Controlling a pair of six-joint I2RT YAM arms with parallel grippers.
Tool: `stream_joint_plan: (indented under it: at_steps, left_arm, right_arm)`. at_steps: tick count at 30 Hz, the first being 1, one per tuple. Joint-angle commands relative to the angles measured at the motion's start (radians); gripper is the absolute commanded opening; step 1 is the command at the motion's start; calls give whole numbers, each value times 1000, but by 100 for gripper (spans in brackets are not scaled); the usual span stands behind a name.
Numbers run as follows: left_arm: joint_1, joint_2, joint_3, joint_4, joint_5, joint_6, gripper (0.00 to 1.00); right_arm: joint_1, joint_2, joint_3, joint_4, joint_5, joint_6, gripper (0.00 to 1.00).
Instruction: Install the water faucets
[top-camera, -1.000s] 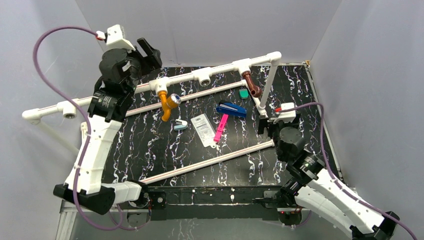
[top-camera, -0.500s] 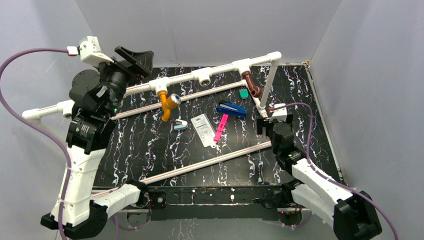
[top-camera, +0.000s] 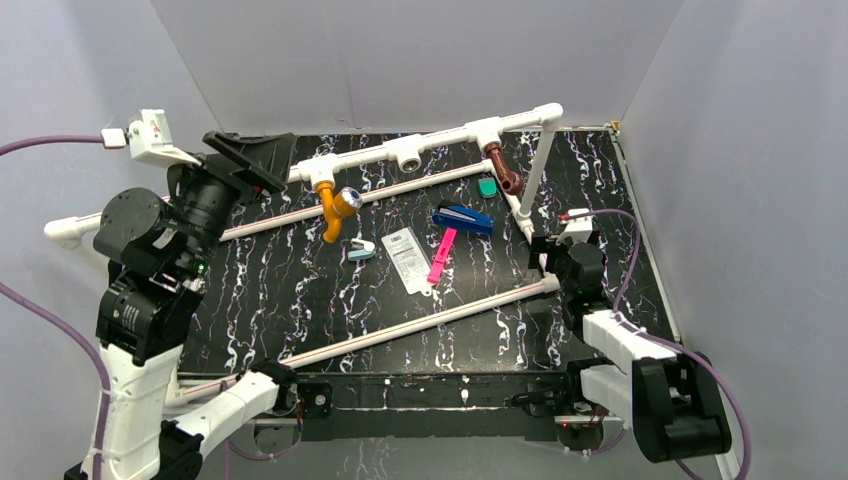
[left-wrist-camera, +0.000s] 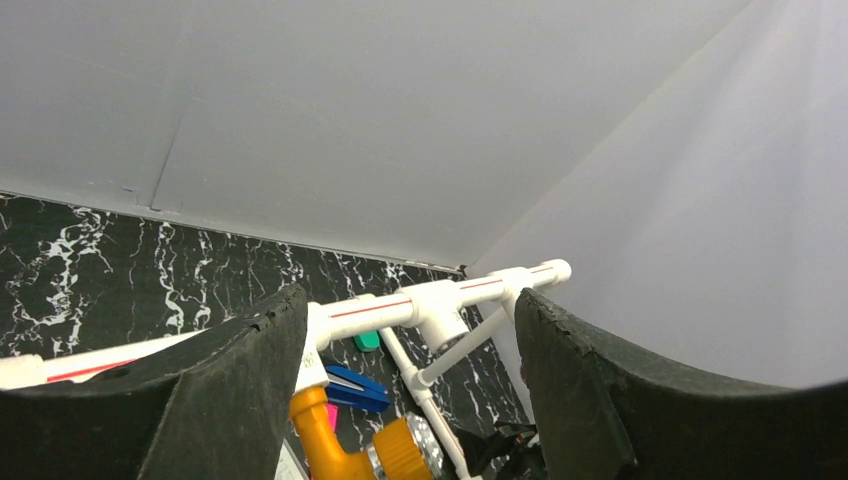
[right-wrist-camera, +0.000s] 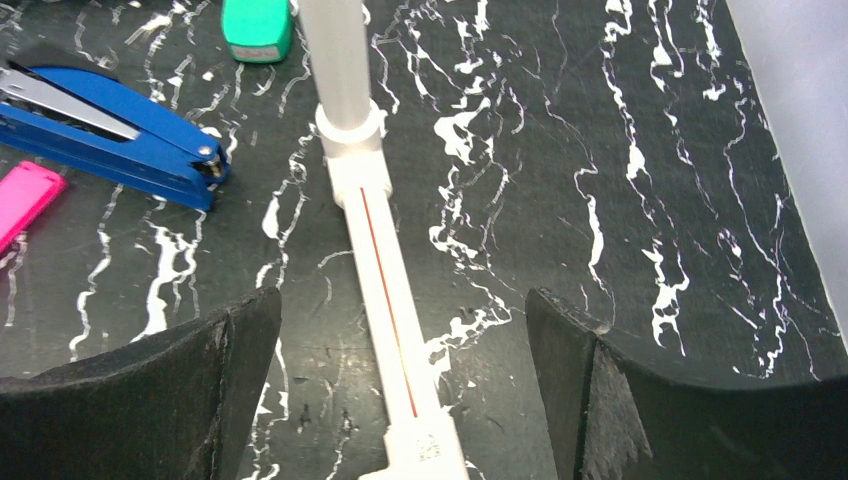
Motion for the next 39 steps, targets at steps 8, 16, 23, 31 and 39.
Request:
stream_joint_plan:
  at_steps: [8,16,23,31,39]
  left_arm:
    - [-76,-49,32,-103,-15,81,73]
    - [-94,-83,31,-149,-14,131,74]
    - [-100,-123,10,-165,27,151,74]
    - [-100,-167,-23,-174,96,153,79]
    - [-109,-206,-81,-143,193,185,79]
  right_arm:
    - [-44,314,-96,614,-42,-10,99]
    - [-42,526,-129,865,-56,-30,99]
    - [-56,519,-70,742,2,16,99]
    - [-56,539,-20,684,163,85,99]
    - [-92,544,15,615,83,97,99]
